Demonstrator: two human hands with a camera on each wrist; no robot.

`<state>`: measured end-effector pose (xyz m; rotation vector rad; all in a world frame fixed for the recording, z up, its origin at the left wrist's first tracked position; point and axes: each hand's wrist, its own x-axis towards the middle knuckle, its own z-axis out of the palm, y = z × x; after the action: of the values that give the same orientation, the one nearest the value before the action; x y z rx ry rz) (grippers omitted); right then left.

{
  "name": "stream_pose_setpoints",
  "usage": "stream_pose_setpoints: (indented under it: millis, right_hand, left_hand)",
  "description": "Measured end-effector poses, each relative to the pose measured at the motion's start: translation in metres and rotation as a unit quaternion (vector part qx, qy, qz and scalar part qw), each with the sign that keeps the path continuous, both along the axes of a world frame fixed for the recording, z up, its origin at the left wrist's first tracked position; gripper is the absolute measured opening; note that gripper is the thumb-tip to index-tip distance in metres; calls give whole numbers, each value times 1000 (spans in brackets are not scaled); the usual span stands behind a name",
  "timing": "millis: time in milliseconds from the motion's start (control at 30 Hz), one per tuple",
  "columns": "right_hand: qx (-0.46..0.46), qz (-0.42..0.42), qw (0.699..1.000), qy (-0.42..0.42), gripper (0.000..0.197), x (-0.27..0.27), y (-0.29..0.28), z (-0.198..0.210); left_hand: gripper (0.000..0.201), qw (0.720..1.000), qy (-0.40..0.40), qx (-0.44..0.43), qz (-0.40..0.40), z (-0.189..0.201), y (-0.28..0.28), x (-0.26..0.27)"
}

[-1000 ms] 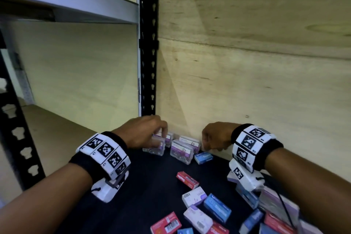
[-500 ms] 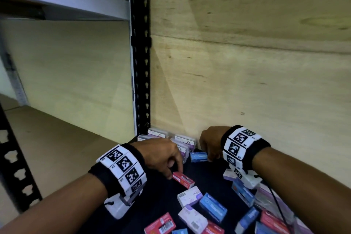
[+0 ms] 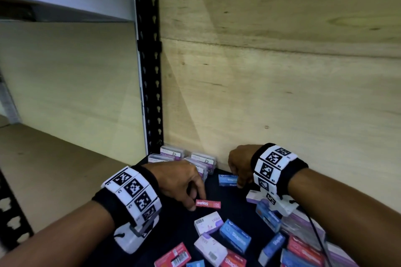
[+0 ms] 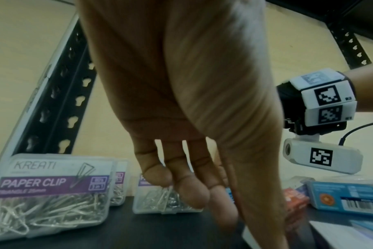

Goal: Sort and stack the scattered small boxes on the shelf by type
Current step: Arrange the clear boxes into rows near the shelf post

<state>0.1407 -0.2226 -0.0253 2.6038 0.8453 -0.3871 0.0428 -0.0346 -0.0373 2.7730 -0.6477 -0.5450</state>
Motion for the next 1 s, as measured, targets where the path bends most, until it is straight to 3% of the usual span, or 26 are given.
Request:
stream_pose_setpoints:
  millis: [167,400,733,867,1000]
  right_hand:
    - [3,-13,1000,13,35,-6,-12,4]
    - [22,-33,998,41,32,-10,-25,10]
    - [-8,-47,998,32,36,-16,-50,13]
    - [-21,-41,999,29,25,-18,-61,15]
    - [-22,-47,998,17,40,-22,-69,14]
  left_hand:
    - [36,999,44,-23,20,2,-4,-1]
    - [31,998,48,-24,29,2,-13,-4]
    - [45,996,84,-30,33,0,-37,11]
    - [43,996,77,-20,37,-1,-43,17]
    - [36,998,60,-16,28,0,-51,23]
